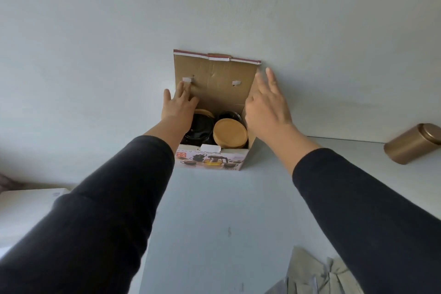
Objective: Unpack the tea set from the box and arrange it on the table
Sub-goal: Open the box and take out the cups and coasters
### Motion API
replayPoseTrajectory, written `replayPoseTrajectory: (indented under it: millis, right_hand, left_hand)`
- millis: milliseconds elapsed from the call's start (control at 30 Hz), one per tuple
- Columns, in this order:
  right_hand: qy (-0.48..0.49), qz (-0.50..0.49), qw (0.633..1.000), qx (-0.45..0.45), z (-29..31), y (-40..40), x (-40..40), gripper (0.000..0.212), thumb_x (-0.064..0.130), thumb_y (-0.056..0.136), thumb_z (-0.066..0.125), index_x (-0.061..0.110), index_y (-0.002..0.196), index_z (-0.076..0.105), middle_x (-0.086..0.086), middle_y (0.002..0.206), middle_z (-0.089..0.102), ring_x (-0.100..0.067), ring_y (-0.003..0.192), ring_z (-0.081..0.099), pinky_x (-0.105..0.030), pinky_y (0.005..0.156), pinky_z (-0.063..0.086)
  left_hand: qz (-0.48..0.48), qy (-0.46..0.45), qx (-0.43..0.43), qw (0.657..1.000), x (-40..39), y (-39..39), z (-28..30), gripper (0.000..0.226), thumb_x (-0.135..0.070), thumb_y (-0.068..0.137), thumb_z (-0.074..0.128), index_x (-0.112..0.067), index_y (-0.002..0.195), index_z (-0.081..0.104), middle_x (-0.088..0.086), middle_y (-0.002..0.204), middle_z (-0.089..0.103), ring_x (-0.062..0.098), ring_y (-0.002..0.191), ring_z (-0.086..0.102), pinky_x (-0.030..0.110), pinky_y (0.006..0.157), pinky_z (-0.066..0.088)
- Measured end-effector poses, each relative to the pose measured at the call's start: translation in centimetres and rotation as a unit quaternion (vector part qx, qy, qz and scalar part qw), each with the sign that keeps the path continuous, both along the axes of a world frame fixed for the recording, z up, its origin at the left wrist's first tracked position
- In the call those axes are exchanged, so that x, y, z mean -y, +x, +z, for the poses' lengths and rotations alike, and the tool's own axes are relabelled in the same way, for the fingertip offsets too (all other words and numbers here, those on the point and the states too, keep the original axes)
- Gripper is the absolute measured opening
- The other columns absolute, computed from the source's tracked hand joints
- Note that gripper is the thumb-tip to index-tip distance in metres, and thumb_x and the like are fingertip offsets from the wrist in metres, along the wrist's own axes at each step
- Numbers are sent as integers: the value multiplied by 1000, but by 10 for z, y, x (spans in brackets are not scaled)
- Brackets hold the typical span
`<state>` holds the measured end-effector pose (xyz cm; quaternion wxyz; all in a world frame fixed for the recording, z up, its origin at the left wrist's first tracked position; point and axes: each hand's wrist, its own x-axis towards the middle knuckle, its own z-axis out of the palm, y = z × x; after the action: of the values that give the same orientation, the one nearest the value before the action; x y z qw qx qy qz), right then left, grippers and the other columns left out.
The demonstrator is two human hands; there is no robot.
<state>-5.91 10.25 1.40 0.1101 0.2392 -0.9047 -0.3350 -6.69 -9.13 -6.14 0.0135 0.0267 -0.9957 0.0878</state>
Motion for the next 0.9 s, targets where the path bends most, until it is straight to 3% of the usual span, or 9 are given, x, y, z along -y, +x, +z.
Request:
replayPoseTrajectory:
  millis: [100, 167, 200, 267, 333, 467, 533, 667, 900]
  right_hand:
    - [0, -61, 997, 48, -9, -1, -6, 31, 20, 96, 38, 12, 105, 67, -15, 115, 66, -37, 133, 40, -49, 118, -4]
    - [-59, -111, 986, 106, -19, -2, -7, 27, 16, 94, 39, 13, 106, 64, -9, 110, 67, -30, 119, 53, -46, 119, 10]
    - [-109, -135, 975, 140, -25, -3, -9, 26, 14, 92, 42, 12, 108, 62, -10, 112, 66, -29, 114, 56, -43, 114, 22]
    - [-234, -173, 930, 226, -38, -4, -11, 25, 15, 92, 48, 8, 112, 60, -13, 116, 63, -31, 108, 59, -34, 90, 43]
    - [-316, -166, 894, 270, -51, -8, -9, 32, 26, 89, 55, 7, 114, 58, -13, 117, 60, -32, 104, 59, -32, 76, 46]
    - [-372, -145, 859, 321, -62, -18, 3, 65, 44, 81, 65, 12, 134, 44, -11, 127, 51, -30, 113, 53, -38, 88, 47]
    - [-361, -141, 863, 324, -63, -23, 7, 79, 53, 77, 65, 15, 140, 36, -11, 132, 47, -30, 119, 48, -39, 92, 46]
    - [-286, -94, 913, 277, -68, -28, 10, 93, 72, 69, 59, 19, 141, 36, -10, 138, 45, -31, 129, 39, -44, 105, 37]
    - [-286, -79, 907, 299, -77, -37, 12, 93, 65, 69, 66, 15, 140, 35, -9, 136, 46, -29, 127, 43, -41, 105, 39]
  left_hand:
    - [13, 11, -4, 1000, -2, -2, -5, 67, -19, 87, 64, -26, 144, 30, 13, 161, 2, 31, 149, -4, 50, 116, 15]
    - [18, 17, -7, 1000, -3, -2, -5, 63, -21, 89, 62, -25, 144, 31, 13, 160, 7, 31, 149, 2, 50, 115, 17]
    - [21, 23, -12, 999, -4, -2, -5, 60, -21, 89, 61, -23, 142, 33, 12, 159, 13, 31, 148, 7, 49, 115, 19]
    - [19, 39, -33, 999, -8, -4, -3, 55, -20, 89, 59, -20, 139, 38, 10, 152, 31, 30, 142, 24, 46, 111, 26]
    - [10, 45, -55, 997, -12, -9, 0, 48, -18, 90, 56, -18, 136, 42, 9, 141, 47, 29, 132, 38, 41, 106, 32]
    - [1, 30, -32, 999, -21, -25, 6, 41, -16, 93, 51, -14, 134, 46, 10, 123, 60, 28, 118, 51, 37, 100, 39]
    - [7, 53, 3, 999, -27, -32, 5, 38, -13, 94, 50, -12, 132, 48, 12, 117, 62, 29, 111, 56, 37, 97, 45]
    - [12, 64, 74, 995, -35, -46, -2, 28, -12, 97, 49, -9, 124, 57, 11, 116, 63, 26, 105, 63, 33, 90, 52]
    - [41, 47, 117, 991, -50, -70, 0, 33, -9, 98, 48, -7, 130, 52, 12, 126, 58, 25, 112, 60, 30, 93, 49]
